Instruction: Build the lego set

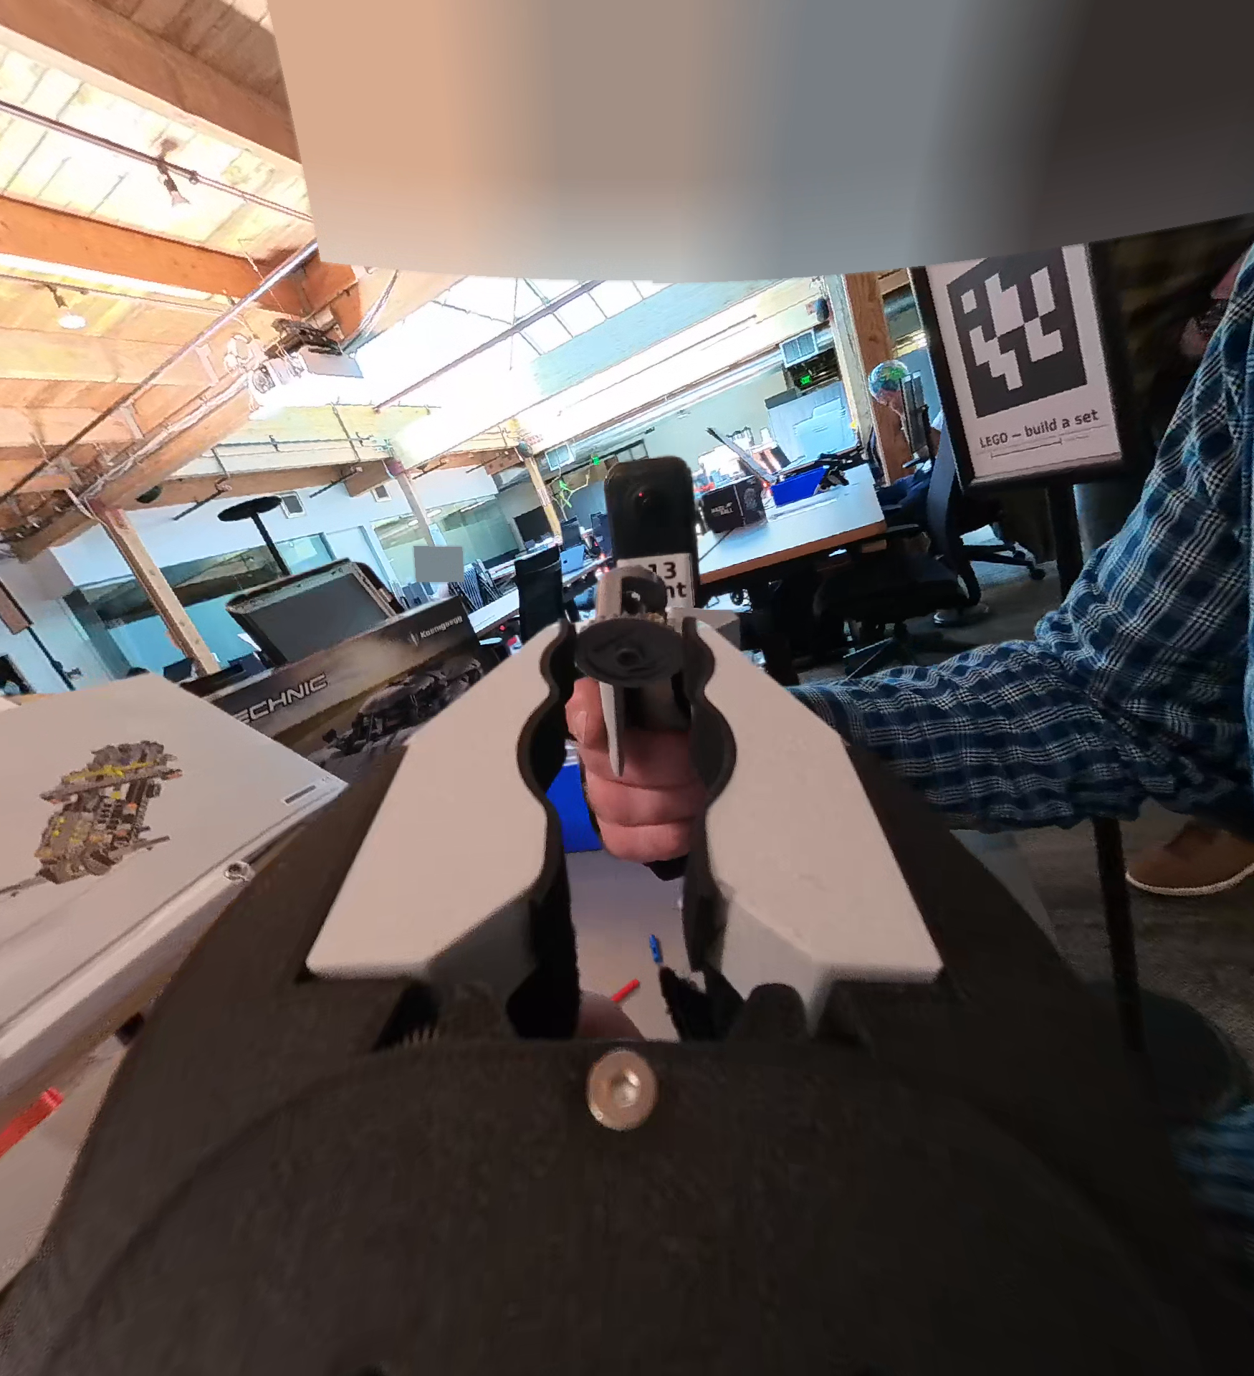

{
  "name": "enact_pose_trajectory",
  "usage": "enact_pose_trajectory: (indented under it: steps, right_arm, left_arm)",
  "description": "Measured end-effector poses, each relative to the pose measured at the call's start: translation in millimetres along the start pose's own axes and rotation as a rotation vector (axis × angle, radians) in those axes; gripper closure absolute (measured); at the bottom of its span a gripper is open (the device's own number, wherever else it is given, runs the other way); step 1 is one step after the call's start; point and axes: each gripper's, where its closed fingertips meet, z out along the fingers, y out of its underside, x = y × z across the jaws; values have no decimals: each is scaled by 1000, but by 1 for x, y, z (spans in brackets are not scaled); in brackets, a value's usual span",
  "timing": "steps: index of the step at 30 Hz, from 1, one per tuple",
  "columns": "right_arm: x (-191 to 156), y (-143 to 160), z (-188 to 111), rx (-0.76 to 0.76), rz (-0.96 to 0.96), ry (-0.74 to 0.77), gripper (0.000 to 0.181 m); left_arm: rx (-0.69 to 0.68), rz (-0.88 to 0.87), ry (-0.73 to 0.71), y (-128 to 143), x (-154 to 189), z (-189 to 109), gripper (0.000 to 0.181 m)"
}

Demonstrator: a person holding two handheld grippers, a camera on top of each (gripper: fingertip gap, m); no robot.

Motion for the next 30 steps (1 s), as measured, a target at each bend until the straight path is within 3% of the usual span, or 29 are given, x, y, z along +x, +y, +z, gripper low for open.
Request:
enact_pose_trajectory:
  steps: [13,30]
  right_arm:
    - [1,-28,7,71,-29,-39,173]
    - [4,-35,7,99,-23,-41,169]
  left_arm:
    - [59,90,-21,-27,-3,7,155]
    - [94,123,-44,-35,-7,11,155]
